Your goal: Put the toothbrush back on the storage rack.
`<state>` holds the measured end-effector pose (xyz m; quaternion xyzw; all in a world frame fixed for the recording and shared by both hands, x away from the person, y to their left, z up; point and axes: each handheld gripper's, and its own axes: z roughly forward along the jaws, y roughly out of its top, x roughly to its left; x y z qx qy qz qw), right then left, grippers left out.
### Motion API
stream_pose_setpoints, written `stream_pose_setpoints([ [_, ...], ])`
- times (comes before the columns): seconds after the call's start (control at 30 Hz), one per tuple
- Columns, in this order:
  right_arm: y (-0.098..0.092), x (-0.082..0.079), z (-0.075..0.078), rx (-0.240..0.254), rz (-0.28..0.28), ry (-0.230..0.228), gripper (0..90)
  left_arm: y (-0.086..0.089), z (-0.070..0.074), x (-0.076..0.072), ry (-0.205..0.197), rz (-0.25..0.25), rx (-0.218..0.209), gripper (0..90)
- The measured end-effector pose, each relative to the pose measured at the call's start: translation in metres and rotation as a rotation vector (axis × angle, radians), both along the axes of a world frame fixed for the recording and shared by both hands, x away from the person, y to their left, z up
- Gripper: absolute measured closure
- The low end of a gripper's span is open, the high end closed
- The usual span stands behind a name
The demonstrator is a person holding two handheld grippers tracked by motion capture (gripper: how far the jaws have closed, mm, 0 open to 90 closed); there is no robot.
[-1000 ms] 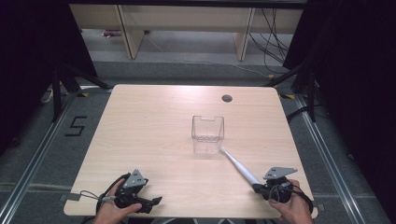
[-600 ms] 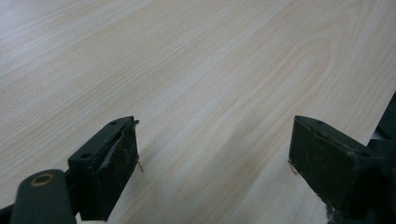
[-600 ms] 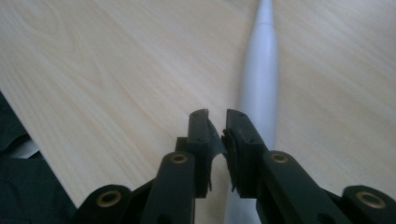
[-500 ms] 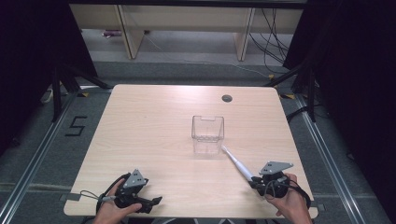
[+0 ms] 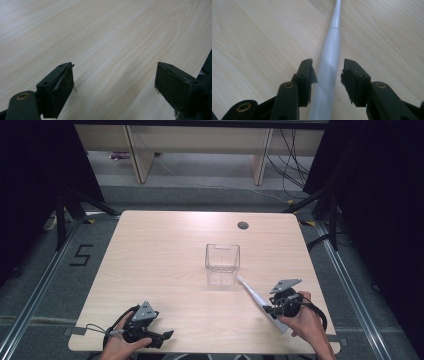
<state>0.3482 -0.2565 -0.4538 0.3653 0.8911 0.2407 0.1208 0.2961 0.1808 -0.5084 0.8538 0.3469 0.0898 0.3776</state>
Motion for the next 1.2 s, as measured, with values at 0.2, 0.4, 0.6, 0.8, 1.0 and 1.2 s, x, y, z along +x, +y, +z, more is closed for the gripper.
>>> stream_pose_setpoints([
  [0.2,0.007,0.009,0.001,-0.034,-0.006,0.028,56.8,-0.001,0.000,-0.001,0.002,0.006,-0.013,14.9],
  [0.4,0.015,0.016,0.001,-0.048,-0.007,0.082,54.2,-0.001,0.000,-0.001,0.004,0.003,-0.010,14.9],
  [0.6,0.022,0.024,-0.001,-0.069,0.014,0.102,53.8,0.000,0.000,0.000,0.004,-0.002,-0.001,14.9],
  [0.8,0.026,0.032,0.000,-0.086,0.008,0.122,52.5,0.001,0.000,0.000,-0.006,0.004,0.004,14.9],
  [1.0,0.029,0.036,0.002,-0.112,-0.023,0.140,52.5,-0.001,0.000,-0.001,-0.001,0.007,-0.017,14.9],
  [1.2,0.033,0.041,-0.005,-0.143,0.019,0.159,52.0,-0.001,0.000,-0.001,0.000,0.006,-0.018,14.9],
])
